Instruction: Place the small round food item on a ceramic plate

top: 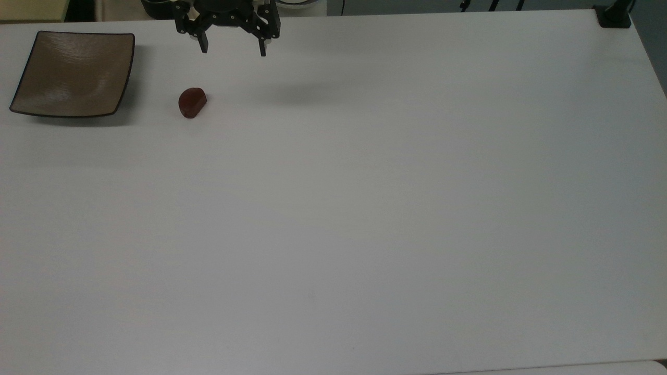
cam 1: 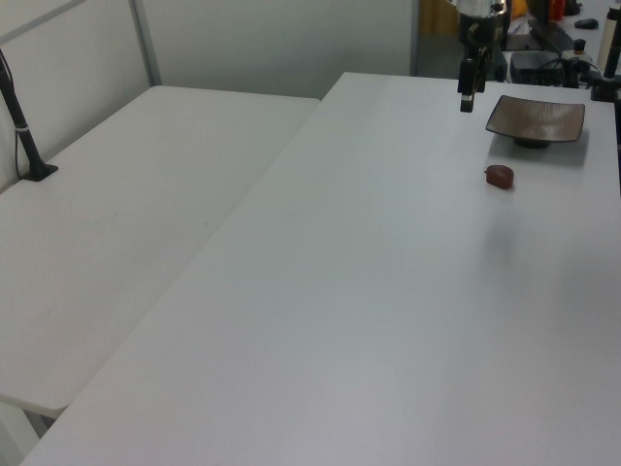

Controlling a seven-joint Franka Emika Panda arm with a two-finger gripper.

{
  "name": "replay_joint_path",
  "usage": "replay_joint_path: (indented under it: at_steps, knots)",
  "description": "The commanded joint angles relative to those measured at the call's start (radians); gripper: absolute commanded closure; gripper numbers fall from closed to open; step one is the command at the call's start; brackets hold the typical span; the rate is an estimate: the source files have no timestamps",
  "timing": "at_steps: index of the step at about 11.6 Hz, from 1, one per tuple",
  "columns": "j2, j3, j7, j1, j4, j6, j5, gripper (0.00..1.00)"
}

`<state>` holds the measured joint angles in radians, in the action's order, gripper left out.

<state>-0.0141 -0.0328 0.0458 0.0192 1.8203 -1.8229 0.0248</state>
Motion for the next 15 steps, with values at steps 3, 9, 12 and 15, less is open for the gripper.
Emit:
replay_joint_path:
  at_steps: [3,9,12,15]
  knots:
    - [-0.006,-0.019,0.020,0.016,0.017,-0.030,-0.019,0.00]
    - [-0.007,-0.021,0.029,0.015,0.013,-0.030,-0.008,0.00]
    - [-0.007,-0.021,0.029,0.013,0.017,-0.030,-0.003,0.00]
    - [-0.006,-0.019,0.029,0.015,0.017,-0.032,-0.003,0.00]
